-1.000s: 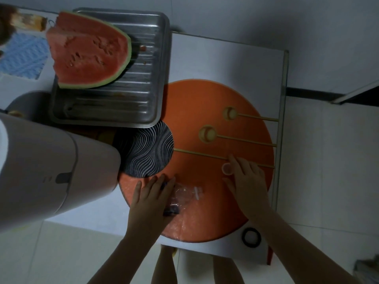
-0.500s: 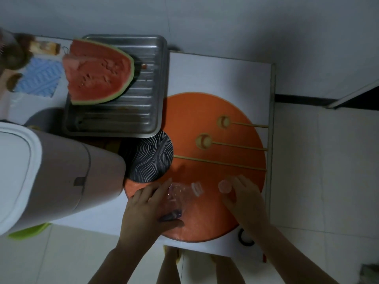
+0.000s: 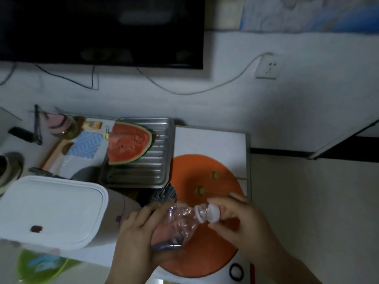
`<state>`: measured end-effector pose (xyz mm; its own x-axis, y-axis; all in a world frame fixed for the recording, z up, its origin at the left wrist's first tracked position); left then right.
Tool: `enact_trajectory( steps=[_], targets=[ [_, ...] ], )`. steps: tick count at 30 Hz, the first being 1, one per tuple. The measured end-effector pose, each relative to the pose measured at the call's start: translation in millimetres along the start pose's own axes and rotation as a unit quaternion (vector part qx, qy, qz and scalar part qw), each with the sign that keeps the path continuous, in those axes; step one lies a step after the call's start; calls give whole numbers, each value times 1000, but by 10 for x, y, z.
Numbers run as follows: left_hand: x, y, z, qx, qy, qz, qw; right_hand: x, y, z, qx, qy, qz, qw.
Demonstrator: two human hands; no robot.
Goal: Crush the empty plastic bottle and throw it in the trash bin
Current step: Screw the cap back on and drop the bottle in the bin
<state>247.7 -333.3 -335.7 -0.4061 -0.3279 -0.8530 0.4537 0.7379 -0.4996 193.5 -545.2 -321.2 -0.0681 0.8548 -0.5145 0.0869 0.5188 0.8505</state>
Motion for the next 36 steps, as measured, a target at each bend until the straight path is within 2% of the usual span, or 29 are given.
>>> enact_trajectory(
  steps=[7,17,22,26,36],
  targets=[
    [-810,-484,-80,28,-54,29,998,-546,762,-1,-71,46,33,996],
    [-1656,-1064,-263,68,-149,63,984,-1180,1625,-139,-152,8,21,988],
    [-1873,-1221,-350,62,-166,43,983,-1364,1873,-182,-178,-16,10,984],
    [-2016,-1326,-408,67,-174,66,980,-1421,2021,-230,-221,-20,12,975],
    [-2183,-1500,-496,71,-190,73,977,-1481,2148,-310,-251,-42,13,967]
  ],
)
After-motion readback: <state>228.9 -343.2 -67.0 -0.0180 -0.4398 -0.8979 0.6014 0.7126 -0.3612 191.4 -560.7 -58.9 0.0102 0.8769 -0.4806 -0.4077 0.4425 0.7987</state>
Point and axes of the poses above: each hand's wrist, its own z-axis towards the middle knuckle, its own x-axis out of the palm, y = z × x, the point moved 3 cm from there along z, towards the middle knuckle, and after that the axes turned 9 degrees about y, right-handed, at the moved point
